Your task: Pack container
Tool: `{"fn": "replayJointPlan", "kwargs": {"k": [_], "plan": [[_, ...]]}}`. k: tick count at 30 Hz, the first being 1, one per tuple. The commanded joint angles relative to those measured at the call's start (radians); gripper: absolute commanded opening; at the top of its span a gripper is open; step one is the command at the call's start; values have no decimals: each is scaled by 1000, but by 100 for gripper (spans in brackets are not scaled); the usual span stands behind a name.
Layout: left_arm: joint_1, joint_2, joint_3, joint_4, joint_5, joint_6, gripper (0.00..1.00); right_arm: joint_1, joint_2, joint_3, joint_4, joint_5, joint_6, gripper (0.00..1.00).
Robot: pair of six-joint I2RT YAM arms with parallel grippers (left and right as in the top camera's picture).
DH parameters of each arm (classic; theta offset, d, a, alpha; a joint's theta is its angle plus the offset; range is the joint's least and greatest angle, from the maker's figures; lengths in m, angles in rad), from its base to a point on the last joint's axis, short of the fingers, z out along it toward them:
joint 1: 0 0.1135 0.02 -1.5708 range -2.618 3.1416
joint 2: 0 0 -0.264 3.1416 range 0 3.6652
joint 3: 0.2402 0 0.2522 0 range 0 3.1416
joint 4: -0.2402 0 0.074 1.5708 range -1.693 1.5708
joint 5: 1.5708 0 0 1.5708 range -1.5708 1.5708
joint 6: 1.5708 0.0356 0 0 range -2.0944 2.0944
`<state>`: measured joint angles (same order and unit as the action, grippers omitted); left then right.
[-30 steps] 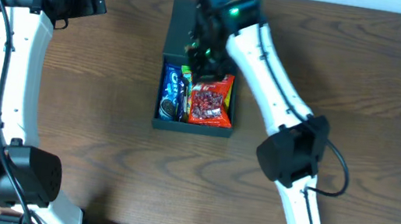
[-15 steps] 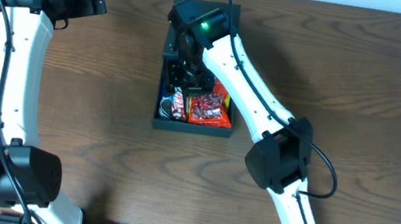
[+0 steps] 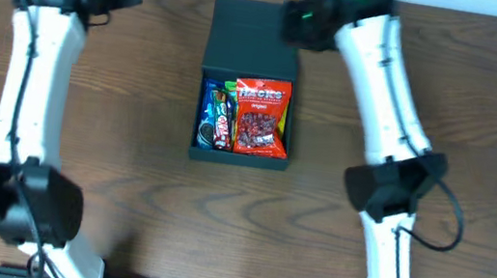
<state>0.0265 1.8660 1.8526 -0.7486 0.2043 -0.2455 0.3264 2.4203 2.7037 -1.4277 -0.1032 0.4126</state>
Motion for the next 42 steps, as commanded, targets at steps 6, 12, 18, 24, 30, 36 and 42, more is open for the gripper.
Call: {"fn": "replayJointPlan", "kwargs": {"k": [6, 12, 18, 24, 30, 36, 42], "plan": [[-113, 213, -21, 3, 131, -27, 6, -179, -5, -7, -46, -14, -3, 1], [-130, 298, -21, 134, 185, -138, 6, -240, 23, -177, 144, -182, -115, 2], [-97, 391, 16, 248, 237, -264, 5, -294, 108, -262, 306, -454, -106, 2], [-66, 521, 188, 135, 283, -322, 6, -296, 195, -262, 373, -584, -86, 1], [-52, 603, 271, 29, 346, -327, 6, -277, 233, -262, 388, -646, -96, 2], [-59, 617, 268, -40, 332, -327, 6, -251, 235, -262, 388, -627, -130, 1], [-59, 620, 268, -45, 320, -327, 6, -246, 238, -265, 385, -612, -130, 2]]}}
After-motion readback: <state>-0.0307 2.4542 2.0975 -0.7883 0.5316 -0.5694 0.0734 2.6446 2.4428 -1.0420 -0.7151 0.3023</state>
